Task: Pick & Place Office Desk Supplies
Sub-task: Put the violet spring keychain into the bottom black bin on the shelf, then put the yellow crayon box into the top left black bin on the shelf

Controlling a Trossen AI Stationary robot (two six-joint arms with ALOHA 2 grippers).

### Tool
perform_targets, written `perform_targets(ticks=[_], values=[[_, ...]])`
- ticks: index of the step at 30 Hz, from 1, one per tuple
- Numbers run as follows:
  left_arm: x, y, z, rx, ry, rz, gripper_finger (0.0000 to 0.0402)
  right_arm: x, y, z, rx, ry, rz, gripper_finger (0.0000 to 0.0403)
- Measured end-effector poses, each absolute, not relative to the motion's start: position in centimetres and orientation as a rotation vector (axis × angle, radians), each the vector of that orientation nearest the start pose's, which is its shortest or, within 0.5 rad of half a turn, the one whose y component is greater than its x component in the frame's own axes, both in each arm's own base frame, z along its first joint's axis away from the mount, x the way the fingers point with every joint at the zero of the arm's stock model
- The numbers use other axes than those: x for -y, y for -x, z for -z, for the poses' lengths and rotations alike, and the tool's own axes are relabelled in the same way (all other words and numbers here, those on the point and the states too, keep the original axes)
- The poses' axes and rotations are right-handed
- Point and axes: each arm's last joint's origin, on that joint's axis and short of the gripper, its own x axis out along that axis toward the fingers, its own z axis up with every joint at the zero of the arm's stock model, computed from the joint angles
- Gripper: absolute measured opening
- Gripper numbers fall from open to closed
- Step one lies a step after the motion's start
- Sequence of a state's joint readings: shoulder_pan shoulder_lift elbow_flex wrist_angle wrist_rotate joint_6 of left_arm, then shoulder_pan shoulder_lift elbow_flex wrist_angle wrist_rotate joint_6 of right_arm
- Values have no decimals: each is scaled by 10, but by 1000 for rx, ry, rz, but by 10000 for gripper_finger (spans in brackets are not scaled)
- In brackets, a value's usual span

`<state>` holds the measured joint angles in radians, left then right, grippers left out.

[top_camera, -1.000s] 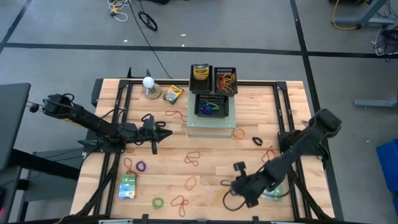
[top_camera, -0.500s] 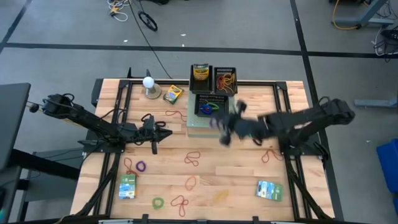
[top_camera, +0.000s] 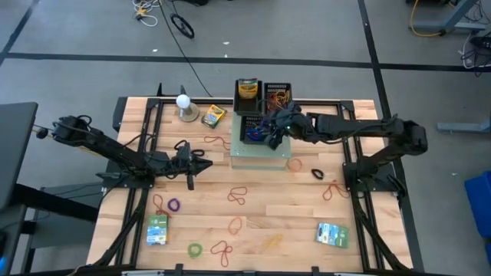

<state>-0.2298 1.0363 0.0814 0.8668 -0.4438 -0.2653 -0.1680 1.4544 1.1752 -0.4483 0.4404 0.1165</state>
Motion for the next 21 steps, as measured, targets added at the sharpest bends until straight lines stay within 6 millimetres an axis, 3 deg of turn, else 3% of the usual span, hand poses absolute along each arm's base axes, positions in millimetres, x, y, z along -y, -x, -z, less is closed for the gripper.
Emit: perform_targets(ticks=[8,13,17,21], values=[[26,-168,-157,-53,235,-224,30,53,-306,-293,-689,39,657,130],[26,-168,-157,-54,235,-224,30,38,-302,-310,-639,52,629,178],[26,-168,-157,-54,235,-224,30,14,-282,-322,-671,88,548,174],[26,-168,-157,-53,235,-224,30,-13,-253,-318,-706,142,446,131]])
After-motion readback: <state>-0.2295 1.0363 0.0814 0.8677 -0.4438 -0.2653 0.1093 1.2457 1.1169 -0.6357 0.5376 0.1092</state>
